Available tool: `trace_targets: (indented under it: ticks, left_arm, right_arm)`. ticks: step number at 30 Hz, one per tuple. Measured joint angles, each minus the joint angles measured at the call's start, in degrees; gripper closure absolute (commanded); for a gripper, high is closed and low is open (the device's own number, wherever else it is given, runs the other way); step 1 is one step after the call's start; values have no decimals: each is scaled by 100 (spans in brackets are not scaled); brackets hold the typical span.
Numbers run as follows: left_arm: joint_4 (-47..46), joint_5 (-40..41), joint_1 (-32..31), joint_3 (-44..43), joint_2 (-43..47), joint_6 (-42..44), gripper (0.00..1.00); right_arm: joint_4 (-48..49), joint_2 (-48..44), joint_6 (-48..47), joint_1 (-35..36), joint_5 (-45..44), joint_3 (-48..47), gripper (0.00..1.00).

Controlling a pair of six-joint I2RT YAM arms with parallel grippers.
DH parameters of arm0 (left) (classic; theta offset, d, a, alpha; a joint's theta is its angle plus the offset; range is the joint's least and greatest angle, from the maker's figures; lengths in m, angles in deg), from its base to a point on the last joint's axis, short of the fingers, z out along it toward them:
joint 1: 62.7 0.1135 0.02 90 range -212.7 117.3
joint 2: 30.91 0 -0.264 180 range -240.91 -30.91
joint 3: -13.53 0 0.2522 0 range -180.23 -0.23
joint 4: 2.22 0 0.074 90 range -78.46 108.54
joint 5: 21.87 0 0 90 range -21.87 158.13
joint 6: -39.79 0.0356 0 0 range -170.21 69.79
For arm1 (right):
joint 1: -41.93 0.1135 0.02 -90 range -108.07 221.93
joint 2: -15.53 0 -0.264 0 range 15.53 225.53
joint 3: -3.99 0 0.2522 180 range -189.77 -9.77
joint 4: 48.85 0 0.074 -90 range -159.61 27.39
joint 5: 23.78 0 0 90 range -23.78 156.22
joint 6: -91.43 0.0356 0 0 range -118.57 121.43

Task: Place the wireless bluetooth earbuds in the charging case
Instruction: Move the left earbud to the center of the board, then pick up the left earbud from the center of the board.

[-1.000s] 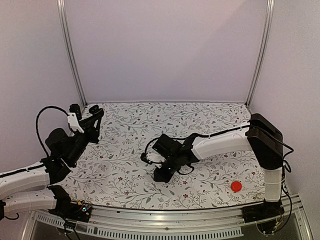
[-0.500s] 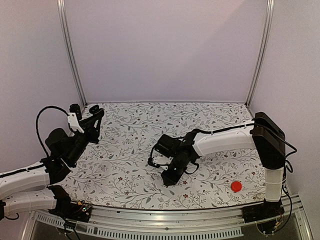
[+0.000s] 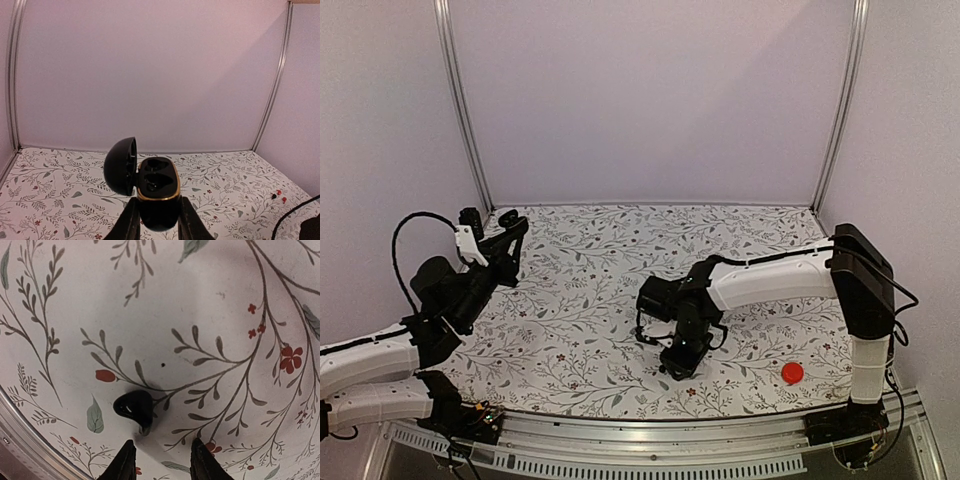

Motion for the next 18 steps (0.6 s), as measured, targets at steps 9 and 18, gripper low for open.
trace_targets:
  ticks: [9, 18]
  left_arm:
    - [-2, 0, 2, 0, 0, 0, 77]
    - [-7, 2, 4, 2, 0, -2, 77]
  right_arm:
    - [-684, 487, -164, 55, -57, -767, 58]
    - [-881, 1029, -409, 205, -55, -1646, 66]
